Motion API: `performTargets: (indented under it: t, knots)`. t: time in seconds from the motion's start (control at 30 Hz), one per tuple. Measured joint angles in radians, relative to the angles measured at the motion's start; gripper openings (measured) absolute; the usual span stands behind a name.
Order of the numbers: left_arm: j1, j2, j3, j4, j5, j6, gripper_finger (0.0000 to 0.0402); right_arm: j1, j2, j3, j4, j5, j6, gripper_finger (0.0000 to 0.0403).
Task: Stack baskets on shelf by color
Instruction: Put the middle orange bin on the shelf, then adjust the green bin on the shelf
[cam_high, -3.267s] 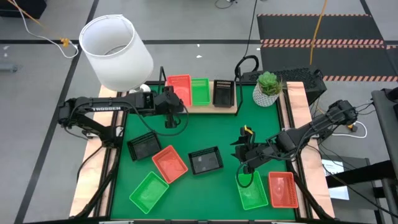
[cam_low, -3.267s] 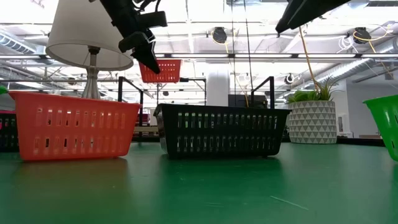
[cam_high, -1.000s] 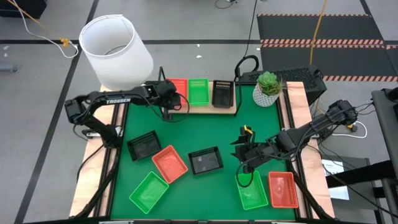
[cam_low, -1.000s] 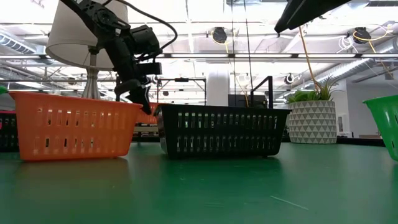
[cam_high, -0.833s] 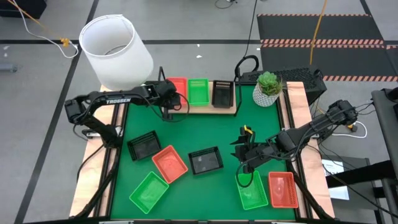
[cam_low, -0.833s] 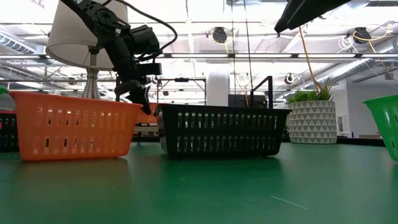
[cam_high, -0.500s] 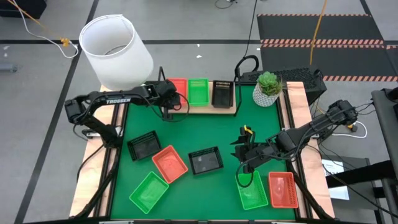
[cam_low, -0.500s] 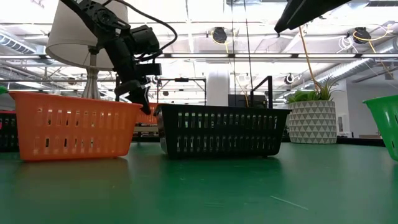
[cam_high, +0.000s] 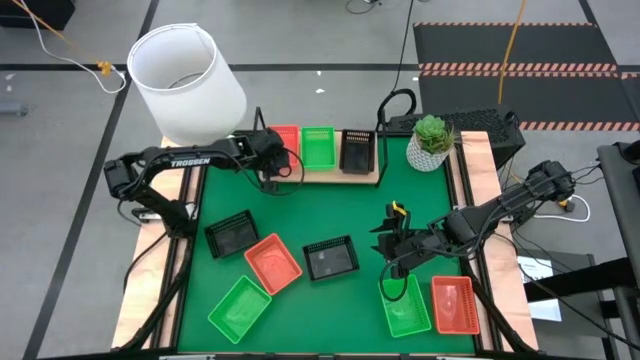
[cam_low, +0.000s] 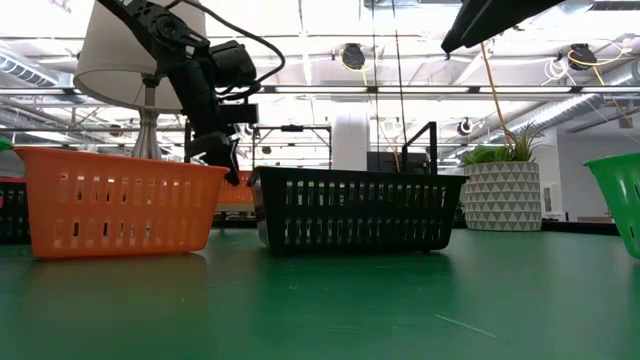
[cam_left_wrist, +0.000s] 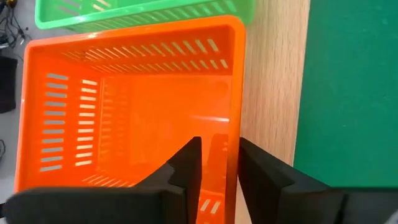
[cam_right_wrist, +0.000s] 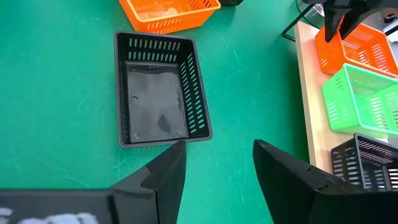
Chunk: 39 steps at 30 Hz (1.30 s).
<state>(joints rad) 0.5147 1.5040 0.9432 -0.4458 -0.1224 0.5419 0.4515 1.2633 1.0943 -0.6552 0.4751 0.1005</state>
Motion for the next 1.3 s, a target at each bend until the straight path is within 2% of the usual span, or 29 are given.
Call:
performTargets:
  t: [0.27, 0.5, 0.87, 1.07, 1.3]
  knots:
    - [-0.035, 0.000, 0.000, 0.002, -0.020, 0.000, 0.0135, 0.000, 0.000, 0.000, 0.000, 0.000, -0.002, 0.0180]
    - [-0.072, 0.000, 0.005, -0.002, -0.107, -0.024, 0.0141, 0.000, 0.000, 0.000, 0.000, 0.000, -0.008, 0.0180]
    - [-0.132, 0.000, 0.135, -0.073, -0.115, -0.082, 0.0141, 0.000, 0.000, 0.000, 0.000, 0.000, -0.008, 0.0180]
    - [-0.174, 0.000, 0.149, 0.107, -0.059, -0.063, 0.0141, 0.000, 0.000, 0.000, 0.000, 0.000, -0.008, 0.0180]
    - [-0.203, 0.078, 0.150, 0.234, -0.054, -0.048, 0.0141, 0.000, 0.000, 0.000, 0.034, 0.000, -0.024, 0.0180]
